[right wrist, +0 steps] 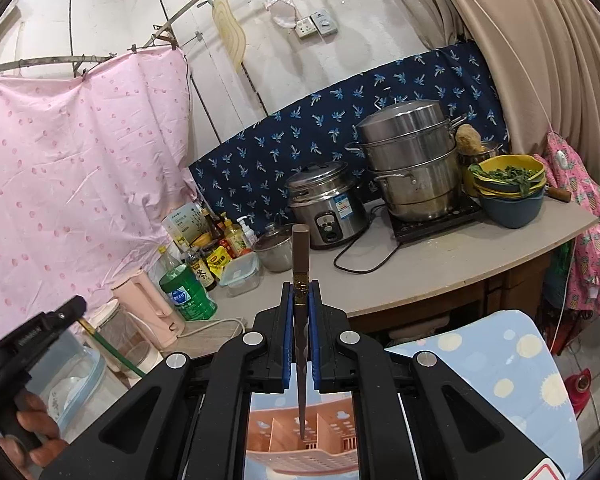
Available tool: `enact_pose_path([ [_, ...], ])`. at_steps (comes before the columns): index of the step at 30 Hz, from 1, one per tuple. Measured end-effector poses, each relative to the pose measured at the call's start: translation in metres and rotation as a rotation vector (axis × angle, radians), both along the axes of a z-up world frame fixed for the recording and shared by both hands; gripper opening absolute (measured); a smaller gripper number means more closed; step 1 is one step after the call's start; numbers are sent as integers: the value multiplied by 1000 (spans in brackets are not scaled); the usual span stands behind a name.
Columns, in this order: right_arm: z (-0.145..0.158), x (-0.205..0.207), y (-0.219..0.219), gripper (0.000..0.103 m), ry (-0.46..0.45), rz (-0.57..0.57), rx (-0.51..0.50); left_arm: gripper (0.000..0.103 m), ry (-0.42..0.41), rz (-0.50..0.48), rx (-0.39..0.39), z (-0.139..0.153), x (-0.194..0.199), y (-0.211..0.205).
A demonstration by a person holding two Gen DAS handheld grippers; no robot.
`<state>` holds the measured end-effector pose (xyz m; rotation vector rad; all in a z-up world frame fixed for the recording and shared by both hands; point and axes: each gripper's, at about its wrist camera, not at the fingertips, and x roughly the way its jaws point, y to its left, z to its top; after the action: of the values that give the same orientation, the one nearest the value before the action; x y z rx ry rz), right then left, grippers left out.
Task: Organize utensils
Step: 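Lift both held chopsticks and carry them over the pink basket, then lower the chopsticks into the pink basket and open both grippers, then withdraw both open grippers from the basket back toward the chopsticks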
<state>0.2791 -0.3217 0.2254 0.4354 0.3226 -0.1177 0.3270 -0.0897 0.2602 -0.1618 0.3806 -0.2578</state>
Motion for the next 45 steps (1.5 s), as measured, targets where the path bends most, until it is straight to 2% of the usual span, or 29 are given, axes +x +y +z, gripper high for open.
enact_pose_path([
  [8,-55,27,14,7,108,40,-6,7,105,1,32,-56,24,-4],
  [14,-77,34,20,8,155,46,-15,7,153,0,44,-82,29,-2],
  [16,-81,34,22,12,156,44,-19,7,169,-3,34,-88,29,1],
  [18,-82,31,23,19,156,42,-24,14,181,-5,26,-93,28,3],
  [20,-80,28,25,24,150,41,-26,35,186,0,23,-97,27,5],
  [22,-79,22,27,26,147,45,-28,41,183,5,23,-99,22,8],
  [24,-78,16,29,27,143,49,-32,42,188,0,28,-100,17,10],
  [29,-76,-7,35,32,132,57,-28,53,188,-4,32,-102,-1,16],
  [35,-83,-39,43,34,141,84,2,54,197,-1,64,-107,-27,20],
  [45,-95,-101,63,36,157,99,-10,57,209,-7,119,-119,-79,27],
])
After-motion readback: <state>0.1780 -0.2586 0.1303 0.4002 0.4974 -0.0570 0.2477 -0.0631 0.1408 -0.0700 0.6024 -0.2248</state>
